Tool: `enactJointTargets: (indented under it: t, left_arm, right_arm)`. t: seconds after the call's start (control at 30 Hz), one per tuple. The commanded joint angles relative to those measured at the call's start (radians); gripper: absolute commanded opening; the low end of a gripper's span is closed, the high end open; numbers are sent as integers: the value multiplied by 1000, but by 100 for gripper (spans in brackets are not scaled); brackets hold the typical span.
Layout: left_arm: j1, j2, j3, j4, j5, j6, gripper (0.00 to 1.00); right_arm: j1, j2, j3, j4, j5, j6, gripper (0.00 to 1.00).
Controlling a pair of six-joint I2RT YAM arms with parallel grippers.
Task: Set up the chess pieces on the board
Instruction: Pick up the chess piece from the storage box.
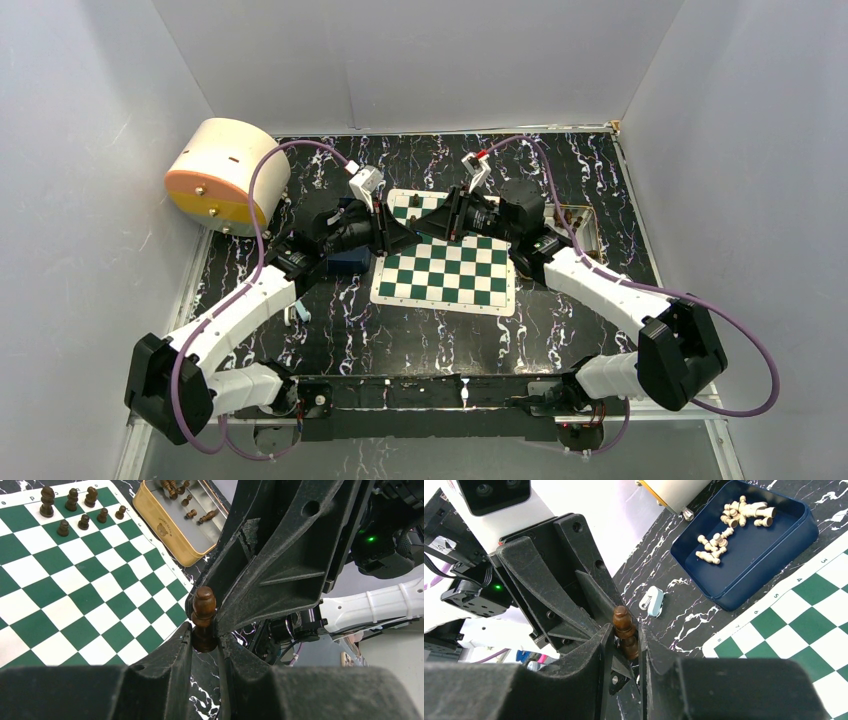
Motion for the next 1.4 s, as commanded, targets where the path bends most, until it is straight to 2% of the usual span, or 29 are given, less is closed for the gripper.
enactJointTargets:
  t: [0.0,0.23,0.37,0.43,0.5,0.63,0.8,0.93,1.1,1.37]
  left_arm:
    - [4,-46,5,44,9,27,9]
    - [4,-41,7,38,1,35,10]
    - [4,-40,11,13,-24,37,23]
    - [4,-44,18,-21,-47,37,37]
    - [4,-56,23,-71,-60,36,47]
    - [3,-105,50,-168,-74,7,56]
    - [4,-134,146,-348,-138,-6,56]
    - [3,-115,208,-411,-138,-6,51]
    - [4,-60,274,-470,-123,-6,41]
    - [4,-11,311,-519,-108,-4,41]
  right_arm:
    - [14,-9,-2,0,-12,-37,31]
    - [14,-1,-1,11,-44,-28,22]
    - [15,-16,-12,24,-50,-61,11]
    - [15,-28,-14,23,-48,-118,6]
    - [14,-46,-13,4,-27,-201,3]
    - [14,-64,3,-47,-23,-372,2]
    - [14,-62,32,-142,-99,-575,3]
    - [13,-64,61,-195,-165,-664,4]
    - [13,-67,81,-208,-193,-676,4]
    - [14,-68,72,-175,-192,-624,5]
